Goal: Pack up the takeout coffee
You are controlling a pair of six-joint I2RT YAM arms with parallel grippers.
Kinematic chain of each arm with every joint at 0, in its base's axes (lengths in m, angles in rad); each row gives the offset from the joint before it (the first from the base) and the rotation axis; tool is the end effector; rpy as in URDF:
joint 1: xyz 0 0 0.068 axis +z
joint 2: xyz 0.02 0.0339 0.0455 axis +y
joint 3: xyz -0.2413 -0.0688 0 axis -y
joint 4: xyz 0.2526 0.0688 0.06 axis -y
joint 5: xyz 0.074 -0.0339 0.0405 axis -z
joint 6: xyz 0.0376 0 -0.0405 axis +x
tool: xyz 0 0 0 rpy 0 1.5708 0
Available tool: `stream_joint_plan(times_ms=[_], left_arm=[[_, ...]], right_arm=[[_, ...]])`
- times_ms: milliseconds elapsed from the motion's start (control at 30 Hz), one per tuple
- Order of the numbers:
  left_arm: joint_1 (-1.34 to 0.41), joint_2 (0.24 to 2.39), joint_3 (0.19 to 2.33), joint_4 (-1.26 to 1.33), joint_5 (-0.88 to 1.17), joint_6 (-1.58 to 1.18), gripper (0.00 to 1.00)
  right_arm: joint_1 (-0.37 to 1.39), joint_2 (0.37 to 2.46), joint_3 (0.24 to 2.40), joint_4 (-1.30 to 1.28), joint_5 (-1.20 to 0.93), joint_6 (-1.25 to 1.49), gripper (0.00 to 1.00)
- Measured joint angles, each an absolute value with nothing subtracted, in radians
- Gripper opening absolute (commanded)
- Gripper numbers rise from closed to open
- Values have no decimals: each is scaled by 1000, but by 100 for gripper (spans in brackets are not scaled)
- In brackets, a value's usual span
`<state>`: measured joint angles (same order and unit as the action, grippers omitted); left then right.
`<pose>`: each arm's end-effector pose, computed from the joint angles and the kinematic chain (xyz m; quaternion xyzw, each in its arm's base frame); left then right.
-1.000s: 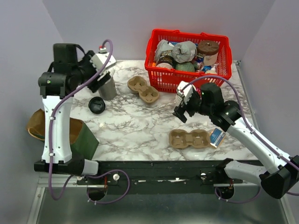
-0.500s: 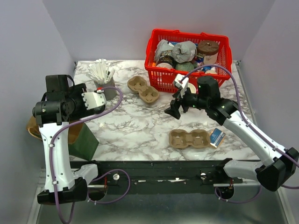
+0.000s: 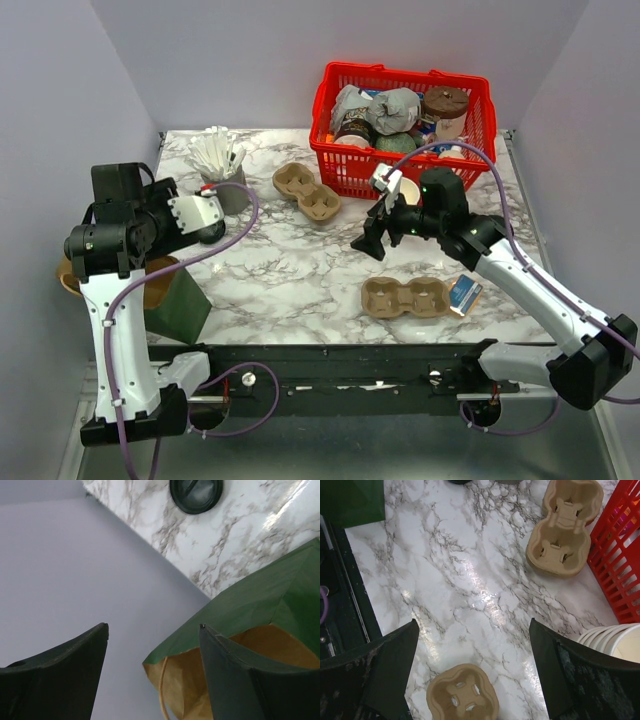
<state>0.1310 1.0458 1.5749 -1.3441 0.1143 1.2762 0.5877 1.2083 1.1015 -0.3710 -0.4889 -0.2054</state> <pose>0.1624 0.0171 0.4206 0.5205 0.7685 0.1978 0.3152 0.2292 0.1739 0.3226 -0.4362 0.7160 0.2988 0.4558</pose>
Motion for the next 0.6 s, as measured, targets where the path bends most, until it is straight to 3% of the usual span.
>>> stream_joint_plan(times_ms=[267,400,600], left_arm=[[186,1230,1756,-1353,-226,974,85],[208,1333,1863,-1342,-363,808,80],[252,1327,1840,-1331,-479,658,82]], right_arm=[[588,1303,1140,-352,-517,-186,100],[588,1369,1195,-348,-535,-165,100],[588,1428,1262,-341,-554,-131,100]])
